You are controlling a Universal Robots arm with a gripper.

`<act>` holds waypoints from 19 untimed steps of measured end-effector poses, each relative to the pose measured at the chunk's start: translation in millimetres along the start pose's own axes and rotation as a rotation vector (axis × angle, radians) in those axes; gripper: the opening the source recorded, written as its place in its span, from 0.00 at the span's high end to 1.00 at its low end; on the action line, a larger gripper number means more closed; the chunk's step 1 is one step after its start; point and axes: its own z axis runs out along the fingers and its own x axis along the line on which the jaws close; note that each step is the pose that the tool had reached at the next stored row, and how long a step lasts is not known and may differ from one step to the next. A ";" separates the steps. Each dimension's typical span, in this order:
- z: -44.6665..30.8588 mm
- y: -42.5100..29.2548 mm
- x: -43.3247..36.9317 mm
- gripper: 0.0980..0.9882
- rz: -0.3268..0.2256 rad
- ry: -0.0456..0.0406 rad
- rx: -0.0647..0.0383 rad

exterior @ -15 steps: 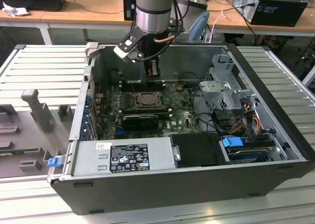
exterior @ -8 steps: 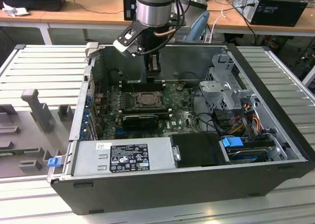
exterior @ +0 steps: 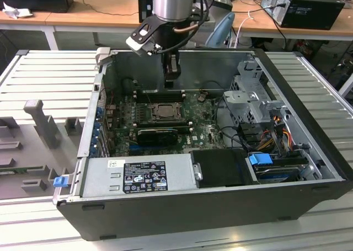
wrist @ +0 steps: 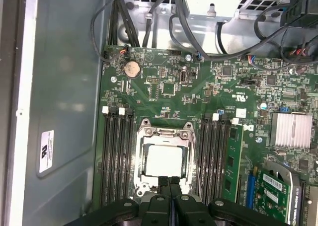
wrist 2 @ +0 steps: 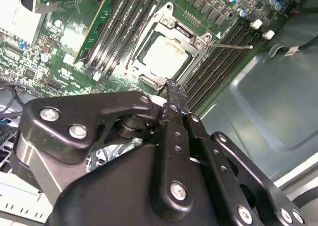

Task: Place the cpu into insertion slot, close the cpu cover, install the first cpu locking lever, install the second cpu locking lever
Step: 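Install the first cpu locking lever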

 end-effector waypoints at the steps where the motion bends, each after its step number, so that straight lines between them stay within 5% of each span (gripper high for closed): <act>1: 0.0 0.0 0.0 0.99 -0.013 0.0001 0.000; 19: 0.5 0.0 0.1 0.99 -0.374 0.0017 0.007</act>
